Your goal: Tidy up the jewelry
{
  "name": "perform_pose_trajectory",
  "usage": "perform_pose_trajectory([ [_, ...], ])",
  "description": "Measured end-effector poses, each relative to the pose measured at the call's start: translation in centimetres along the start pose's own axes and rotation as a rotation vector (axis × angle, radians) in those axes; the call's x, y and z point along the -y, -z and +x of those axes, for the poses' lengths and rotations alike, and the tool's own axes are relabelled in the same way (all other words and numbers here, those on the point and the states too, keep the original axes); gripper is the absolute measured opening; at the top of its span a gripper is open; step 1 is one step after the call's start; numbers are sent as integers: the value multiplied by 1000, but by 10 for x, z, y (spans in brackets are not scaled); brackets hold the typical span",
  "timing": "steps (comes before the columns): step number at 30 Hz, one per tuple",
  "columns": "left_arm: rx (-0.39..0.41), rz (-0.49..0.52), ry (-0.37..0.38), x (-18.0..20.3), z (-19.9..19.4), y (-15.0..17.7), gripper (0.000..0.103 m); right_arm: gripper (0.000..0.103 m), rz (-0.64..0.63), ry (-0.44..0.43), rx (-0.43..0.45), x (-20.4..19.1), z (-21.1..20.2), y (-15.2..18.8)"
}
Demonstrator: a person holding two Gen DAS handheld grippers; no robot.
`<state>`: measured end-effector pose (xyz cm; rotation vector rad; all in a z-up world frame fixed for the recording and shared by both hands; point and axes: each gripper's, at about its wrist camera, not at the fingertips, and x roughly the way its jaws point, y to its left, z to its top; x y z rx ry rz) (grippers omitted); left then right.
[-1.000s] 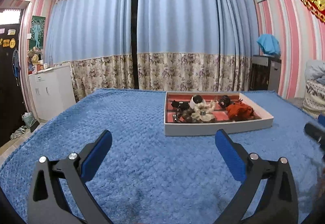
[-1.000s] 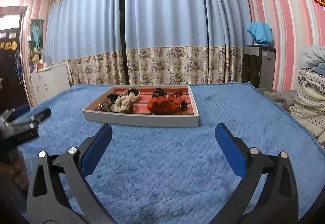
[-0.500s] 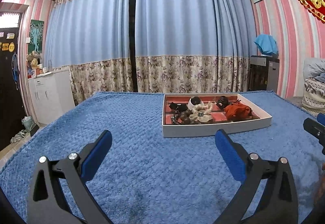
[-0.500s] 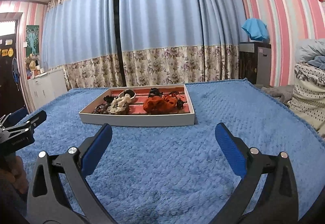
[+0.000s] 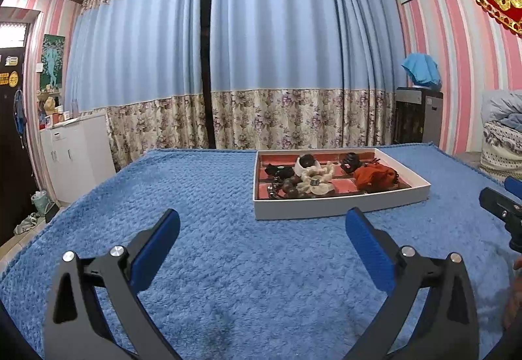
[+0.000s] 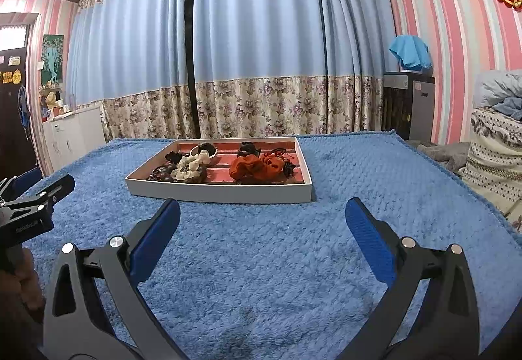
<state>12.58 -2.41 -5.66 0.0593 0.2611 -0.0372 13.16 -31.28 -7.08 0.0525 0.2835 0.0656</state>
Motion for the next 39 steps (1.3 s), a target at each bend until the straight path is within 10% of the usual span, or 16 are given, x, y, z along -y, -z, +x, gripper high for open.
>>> perform_pose_trajectory([
  [39,-8,-8,-13,5,1,1,99,99,20,12,4,2,-2,-2],
])
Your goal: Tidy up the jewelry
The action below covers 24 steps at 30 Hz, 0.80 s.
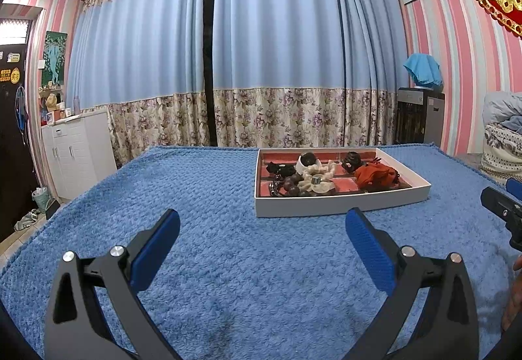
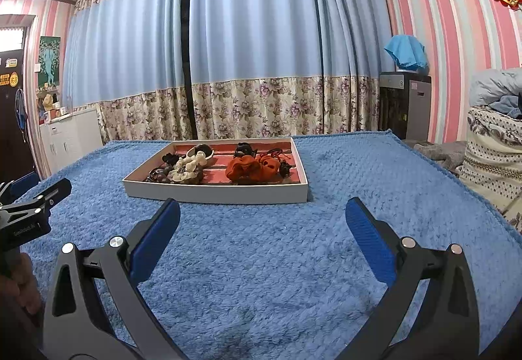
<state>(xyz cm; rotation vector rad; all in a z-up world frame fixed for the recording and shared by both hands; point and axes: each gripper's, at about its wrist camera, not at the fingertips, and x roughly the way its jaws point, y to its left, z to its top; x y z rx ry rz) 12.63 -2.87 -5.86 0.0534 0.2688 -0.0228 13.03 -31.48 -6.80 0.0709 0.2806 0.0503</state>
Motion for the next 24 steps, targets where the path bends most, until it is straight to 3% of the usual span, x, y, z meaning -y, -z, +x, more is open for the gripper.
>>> perform_pose_trajectory([
  [24,1,-2,-1,0,0,0,99,99,-1,0,0,0,0,0],
])
